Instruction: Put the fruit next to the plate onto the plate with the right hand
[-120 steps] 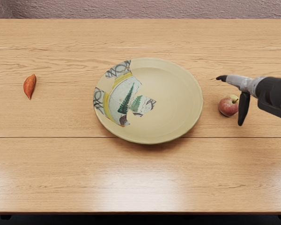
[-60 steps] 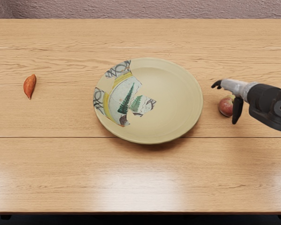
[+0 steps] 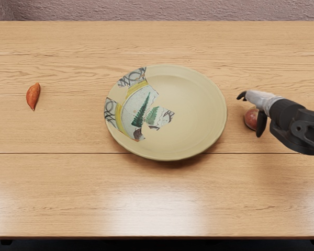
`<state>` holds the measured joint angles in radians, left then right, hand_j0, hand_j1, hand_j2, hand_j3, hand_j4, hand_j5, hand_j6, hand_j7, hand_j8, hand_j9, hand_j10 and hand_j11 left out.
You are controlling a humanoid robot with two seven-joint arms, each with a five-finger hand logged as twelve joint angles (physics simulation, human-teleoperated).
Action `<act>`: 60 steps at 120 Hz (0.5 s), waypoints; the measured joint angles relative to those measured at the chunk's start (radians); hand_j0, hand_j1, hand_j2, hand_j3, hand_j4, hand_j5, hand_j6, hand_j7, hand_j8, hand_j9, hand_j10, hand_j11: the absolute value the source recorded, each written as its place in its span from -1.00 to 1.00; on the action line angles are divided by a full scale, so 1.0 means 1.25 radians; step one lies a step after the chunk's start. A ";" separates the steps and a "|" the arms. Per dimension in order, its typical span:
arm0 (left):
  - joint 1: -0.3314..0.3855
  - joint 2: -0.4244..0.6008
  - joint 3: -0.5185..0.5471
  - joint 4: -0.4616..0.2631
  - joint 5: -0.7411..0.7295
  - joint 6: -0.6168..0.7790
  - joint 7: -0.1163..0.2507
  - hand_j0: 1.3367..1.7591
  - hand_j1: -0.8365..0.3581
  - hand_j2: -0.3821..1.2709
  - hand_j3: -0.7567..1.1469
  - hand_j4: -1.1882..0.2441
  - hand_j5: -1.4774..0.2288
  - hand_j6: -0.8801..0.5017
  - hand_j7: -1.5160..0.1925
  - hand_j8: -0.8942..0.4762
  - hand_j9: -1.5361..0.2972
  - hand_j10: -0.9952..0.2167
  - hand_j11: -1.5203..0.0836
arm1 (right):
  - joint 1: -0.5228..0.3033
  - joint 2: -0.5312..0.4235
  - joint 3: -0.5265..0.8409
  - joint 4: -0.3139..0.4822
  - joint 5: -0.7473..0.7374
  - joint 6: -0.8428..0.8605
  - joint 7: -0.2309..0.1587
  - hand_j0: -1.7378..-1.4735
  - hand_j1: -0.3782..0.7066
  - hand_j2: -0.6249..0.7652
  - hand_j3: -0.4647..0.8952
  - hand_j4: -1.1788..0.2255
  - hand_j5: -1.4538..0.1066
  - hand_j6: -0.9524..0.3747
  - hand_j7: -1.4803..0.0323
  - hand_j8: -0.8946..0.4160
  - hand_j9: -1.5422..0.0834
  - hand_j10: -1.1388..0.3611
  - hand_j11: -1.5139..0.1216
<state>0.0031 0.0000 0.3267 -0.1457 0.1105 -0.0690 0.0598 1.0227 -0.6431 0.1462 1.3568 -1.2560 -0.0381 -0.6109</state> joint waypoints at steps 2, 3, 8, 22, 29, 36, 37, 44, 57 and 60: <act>0.000 0.000 0.000 0.000 0.000 0.000 0.000 0.52 0.49 -0.48 -0.21 0.32 0.36 -0.08 0.40 -0.05 0.33 0.24 0.50 | -0.001 0.001 -0.001 0.000 0.000 -0.004 0.000 -0.40 -0.52 -0.15 -0.32 0.39 0.54 0.13 0.62 0.06 0.58 0.25 0.54; 0.000 0.000 0.000 0.000 0.000 0.000 0.000 0.52 0.49 -0.48 -0.21 0.32 0.36 -0.08 0.40 -0.05 0.33 0.24 0.50 | -0.002 0.001 -0.002 0.000 0.000 -0.006 0.000 -0.40 -0.52 -0.15 -0.32 0.39 0.53 0.13 0.62 0.06 0.58 0.25 0.54; 0.000 0.000 0.000 0.000 0.000 0.000 0.000 0.52 0.49 -0.48 -0.21 0.32 0.36 -0.08 0.40 -0.05 0.33 0.24 0.50 | -0.005 0.002 -0.004 -0.001 0.000 -0.014 0.000 -0.40 -0.49 -0.16 -0.32 0.38 0.52 0.11 0.60 0.04 0.57 0.24 0.52; 0.000 0.000 0.000 0.000 0.000 0.000 0.000 0.52 0.49 -0.48 -0.21 0.32 0.36 -0.08 0.40 -0.05 0.33 0.24 0.50 | -0.013 0.000 -0.006 -0.002 0.001 -0.028 0.000 -0.40 -0.41 -0.17 -0.32 0.32 0.46 0.06 0.54 -0.02 0.51 0.19 0.46; 0.000 0.000 0.000 0.000 0.000 0.000 0.000 0.52 0.49 -0.48 -0.21 0.32 0.36 -0.08 0.40 -0.05 0.33 0.24 0.50 | -0.017 -0.001 -0.006 -0.002 0.001 -0.035 0.000 -0.40 -0.37 -0.17 -0.32 0.30 0.43 0.03 0.51 -0.04 0.48 0.16 0.43; 0.000 0.000 0.000 0.000 0.000 0.000 0.000 0.52 0.49 -0.48 -0.21 0.32 0.36 -0.08 0.40 -0.05 0.33 0.24 0.50 | -0.020 -0.002 -0.006 -0.002 0.001 -0.040 0.000 -0.40 -0.33 -0.18 -0.32 0.27 0.40 0.00 0.48 -0.07 0.45 0.14 0.41; 0.000 0.000 0.000 0.000 0.000 0.000 0.000 0.52 0.49 -0.48 -0.21 0.32 0.36 -0.08 0.40 -0.05 0.33 0.24 0.50 | -0.020 -0.002 -0.006 -0.002 0.001 -0.040 0.000 -0.40 -0.32 -0.18 -0.32 0.27 0.39 0.00 0.47 -0.08 0.44 0.14 0.40; 0.000 0.000 0.000 0.000 0.000 0.000 0.000 0.52 0.49 -0.48 -0.21 0.32 0.36 -0.08 0.40 -0.05 0.33 0.24 0.50 | -0.023 -0.003 -0.006 -0.003 0.002 -0.042 0.000 -0.40 -0.28 -0.18 -0.32 0.24 0.36 -0.03 0.44 -0.11 0.41 0.11 0.37; 0.000 0.000 0.000 0.000 0.000 0.000 0.000 0.52 0.49 -0.48 -0.21 0.32 0.36 -0.08 0.40 -0.05 0.33 0.24 0.50 | -0.028 -0.003 -0.006 -0.005 0.003 -0.045 0.000 -0.40 -0.21 -0.19 -0.32 0.19 0.30 -0.08 0.38 -0.16 0.36 0.06 0.32; 0.000 0.000 0.000 0.000 0.000 0.000 0.000 0.52 0.49 -0.48 -0.21 0.32 0.36 -0.08 0.40 -0.05 0.33 0.24 0.50 | -0.029 -0.003 -0.006 -0.006 0.003 -0.045 0.000 -0.40 -0.19 -0.19 -0.32 0.18 0.29 -0.09 0.37 -0.16 0.35 0.05 0.31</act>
<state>0.0031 0.0000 0.3267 -0.1457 0.1105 -0.0690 0.0598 0.9863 -0.6468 0.1381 1.3488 -1.2525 -0.0947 -0.6109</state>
